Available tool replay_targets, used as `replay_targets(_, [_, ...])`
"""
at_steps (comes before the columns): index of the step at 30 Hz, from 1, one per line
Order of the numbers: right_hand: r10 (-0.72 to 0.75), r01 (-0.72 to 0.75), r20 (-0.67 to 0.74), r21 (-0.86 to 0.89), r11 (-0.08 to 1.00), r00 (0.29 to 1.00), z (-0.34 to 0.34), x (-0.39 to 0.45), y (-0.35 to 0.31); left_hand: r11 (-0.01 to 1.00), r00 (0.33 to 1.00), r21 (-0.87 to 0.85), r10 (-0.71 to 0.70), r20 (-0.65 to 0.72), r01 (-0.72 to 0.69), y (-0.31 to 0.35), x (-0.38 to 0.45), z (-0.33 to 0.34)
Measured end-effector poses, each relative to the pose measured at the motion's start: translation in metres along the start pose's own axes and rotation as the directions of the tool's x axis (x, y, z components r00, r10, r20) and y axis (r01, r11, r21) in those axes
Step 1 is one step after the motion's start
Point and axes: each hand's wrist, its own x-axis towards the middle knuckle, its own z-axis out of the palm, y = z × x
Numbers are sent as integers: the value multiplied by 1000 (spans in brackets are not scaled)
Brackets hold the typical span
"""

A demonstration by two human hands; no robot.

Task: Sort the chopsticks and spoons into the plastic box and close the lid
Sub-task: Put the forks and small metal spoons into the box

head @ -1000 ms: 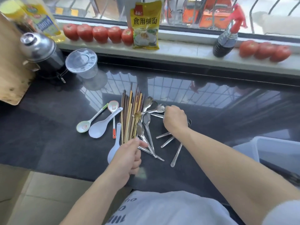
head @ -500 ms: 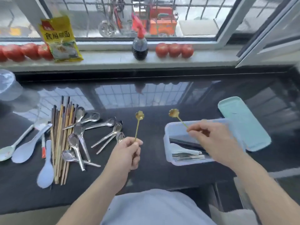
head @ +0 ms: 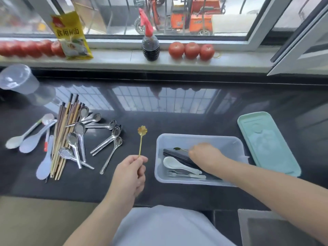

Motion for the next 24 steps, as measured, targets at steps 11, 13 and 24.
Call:
replay_targets(11, [203, -173, 30, 657, 734, 979, 8, -38, 11, 998, 991, -2, 60, 116, -60, 6, -10, 12])
replay_targets(13, [291, -160, 41, 904, 398, 956, 0, -61, 10, 997, 980, 30, 70, 184, -76, 8, -10, 20])
replay_targets(24, [203, -220, 111, 725, 653, 973, 35, -34, 5, 976, 984, 188, 83, 161, -113, 10, 0, 53])
